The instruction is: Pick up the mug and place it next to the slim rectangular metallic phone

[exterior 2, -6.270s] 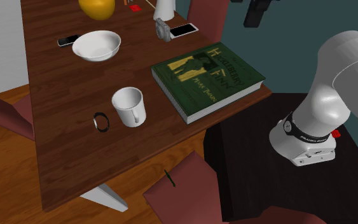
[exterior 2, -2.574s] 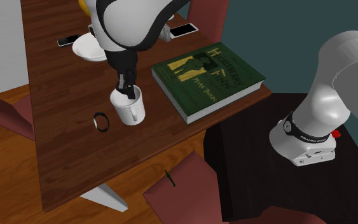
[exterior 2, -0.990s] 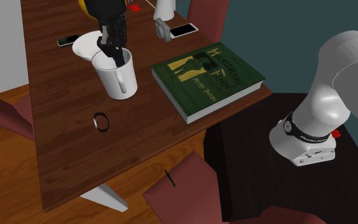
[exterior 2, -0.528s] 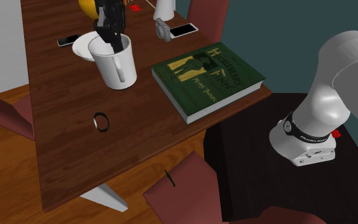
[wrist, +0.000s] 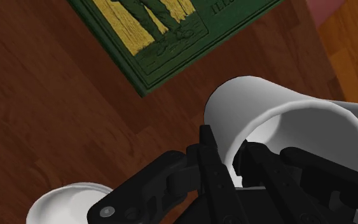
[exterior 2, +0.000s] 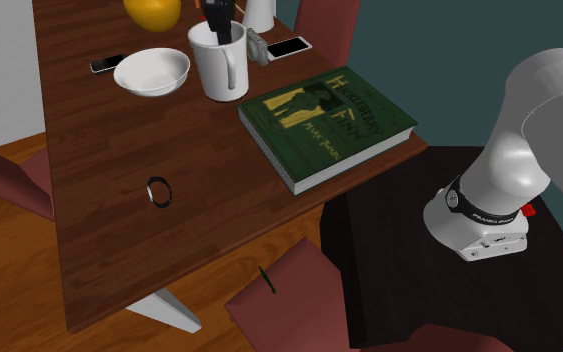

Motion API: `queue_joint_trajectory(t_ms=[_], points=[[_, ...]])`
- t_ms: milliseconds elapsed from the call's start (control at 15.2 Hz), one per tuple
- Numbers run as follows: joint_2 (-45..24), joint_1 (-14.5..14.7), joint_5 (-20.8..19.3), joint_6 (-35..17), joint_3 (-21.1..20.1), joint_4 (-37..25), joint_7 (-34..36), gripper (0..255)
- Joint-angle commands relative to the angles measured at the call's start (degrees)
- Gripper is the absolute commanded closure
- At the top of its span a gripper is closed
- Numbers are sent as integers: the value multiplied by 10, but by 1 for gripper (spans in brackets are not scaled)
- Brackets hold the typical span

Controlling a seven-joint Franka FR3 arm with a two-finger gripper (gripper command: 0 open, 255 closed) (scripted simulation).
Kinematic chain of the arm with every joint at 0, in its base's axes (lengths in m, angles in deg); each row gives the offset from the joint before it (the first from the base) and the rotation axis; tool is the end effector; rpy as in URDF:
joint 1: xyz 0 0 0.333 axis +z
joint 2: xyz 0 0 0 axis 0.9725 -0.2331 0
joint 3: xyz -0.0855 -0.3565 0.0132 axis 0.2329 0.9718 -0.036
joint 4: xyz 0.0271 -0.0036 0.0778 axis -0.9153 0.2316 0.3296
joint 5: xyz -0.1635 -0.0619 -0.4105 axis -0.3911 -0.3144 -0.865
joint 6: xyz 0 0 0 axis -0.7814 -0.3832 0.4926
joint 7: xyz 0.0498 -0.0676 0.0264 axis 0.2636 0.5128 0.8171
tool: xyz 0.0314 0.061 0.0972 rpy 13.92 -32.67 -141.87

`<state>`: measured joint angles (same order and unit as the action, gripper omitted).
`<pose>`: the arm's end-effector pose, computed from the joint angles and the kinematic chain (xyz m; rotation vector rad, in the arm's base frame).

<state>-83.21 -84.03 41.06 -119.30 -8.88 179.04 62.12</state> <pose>0.5566 -0.1773 0.5457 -3.0750 0.0418 -0.0221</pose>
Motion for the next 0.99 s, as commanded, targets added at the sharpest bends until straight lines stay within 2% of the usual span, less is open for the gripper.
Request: queue_joint_trajectory(t_ms=[0, 462, 924], points=[[6, -12, -2, 0, 14, 7, -26, 255], [16, -56, -12, 8, 66, 14, -119, 255], [-4, -100, -13, 19, 122, -11, -218, 255]])
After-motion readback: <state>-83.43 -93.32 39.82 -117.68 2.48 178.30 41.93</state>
